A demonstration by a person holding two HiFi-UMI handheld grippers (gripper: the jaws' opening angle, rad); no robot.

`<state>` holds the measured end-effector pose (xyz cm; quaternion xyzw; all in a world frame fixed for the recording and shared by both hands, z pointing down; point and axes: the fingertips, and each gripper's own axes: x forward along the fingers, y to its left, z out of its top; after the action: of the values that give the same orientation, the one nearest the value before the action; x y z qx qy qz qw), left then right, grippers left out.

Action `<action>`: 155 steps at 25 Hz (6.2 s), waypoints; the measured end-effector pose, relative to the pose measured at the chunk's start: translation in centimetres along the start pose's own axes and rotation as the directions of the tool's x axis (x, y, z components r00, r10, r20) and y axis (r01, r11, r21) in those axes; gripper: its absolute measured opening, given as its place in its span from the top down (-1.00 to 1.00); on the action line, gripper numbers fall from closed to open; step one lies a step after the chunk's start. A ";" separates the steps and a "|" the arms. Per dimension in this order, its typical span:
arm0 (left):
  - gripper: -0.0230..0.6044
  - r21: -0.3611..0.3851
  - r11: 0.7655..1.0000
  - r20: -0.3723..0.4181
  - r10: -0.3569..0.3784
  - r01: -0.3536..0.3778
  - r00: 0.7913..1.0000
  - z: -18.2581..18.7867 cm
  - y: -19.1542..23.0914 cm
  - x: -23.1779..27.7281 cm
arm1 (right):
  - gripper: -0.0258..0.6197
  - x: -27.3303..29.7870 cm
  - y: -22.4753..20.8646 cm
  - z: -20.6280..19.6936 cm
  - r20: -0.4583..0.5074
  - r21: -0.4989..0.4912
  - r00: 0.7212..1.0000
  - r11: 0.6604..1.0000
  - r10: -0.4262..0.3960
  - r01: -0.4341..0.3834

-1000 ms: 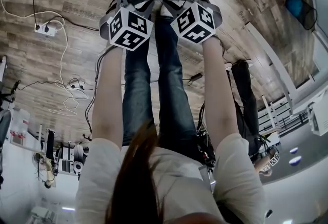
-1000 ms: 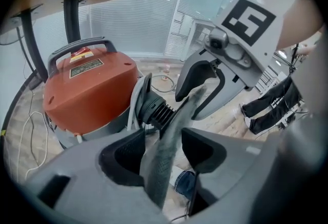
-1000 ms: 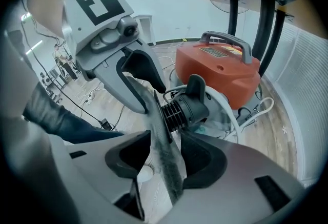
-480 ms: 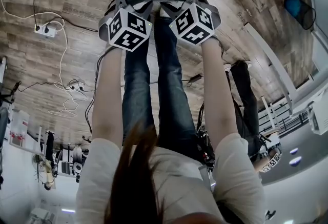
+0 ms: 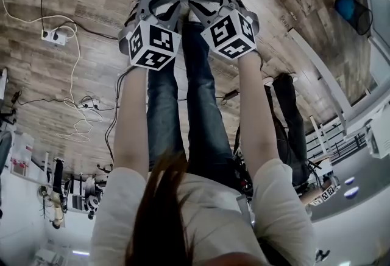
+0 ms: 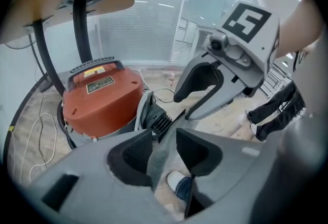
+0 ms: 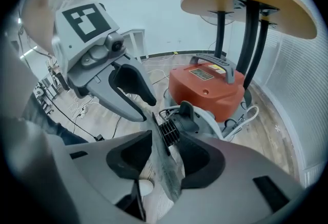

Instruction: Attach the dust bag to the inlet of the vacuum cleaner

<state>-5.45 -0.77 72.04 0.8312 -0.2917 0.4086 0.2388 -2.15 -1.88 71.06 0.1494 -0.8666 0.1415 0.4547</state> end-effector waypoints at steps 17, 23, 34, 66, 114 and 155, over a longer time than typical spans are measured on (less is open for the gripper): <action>0.87 -0.051 0.977 0.223 0.215 -0.209 0.951 7.2 1.0 -7.0 | 0.91 -7.5 -1.9 6.0 0.251 0.309 0.928 0.932 -0.274 0.191; 0.87 -0.124 0.959 0.301 0.282 -0.256 0.911 10.1 1.5 -11.1 | 0.91 -12.1 -2.8 8.8 0.340 0.456 0.853 0.863 -0.395 0.218; 0.87 -0.244 0.935 0.461 0.347 -0.259 0.817 18.2 1.8 -20.3 | 0.91 -22.1 -2.9 14.2 0.433 0.548 0.741 0.802 -0.514 0.236; 0.87 -0.209 0.952 0.665 0.306 -0.223 0.682 30.6 -7.2 -42.1 | 0.91 -48.0 3.4 24.8 0.621 0.557 0.502 0.789 -0.602 0.258; 0.87 -0.142 0.951 0.757 0.284 -0.275 0.589 31.8 -10.4 -47.4 | 0.91 -51.1 6.0 24.8 0.642 0.508 0.484 0.803 -0.595 0.312; 0.87 -0.111 0.963 0.767 0.240 -0.244 0.595 31.7 -10.7 -47.2 | 0.91 -50.2 5.5 25.2 0.612 0.508 0.506 0.793 -0.608 0.338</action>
<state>-4.41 0.45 14.24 0.8788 -0.4745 0.0415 0.0305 4.07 0.10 15.01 0.5004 -0.8614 0.0746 0.0448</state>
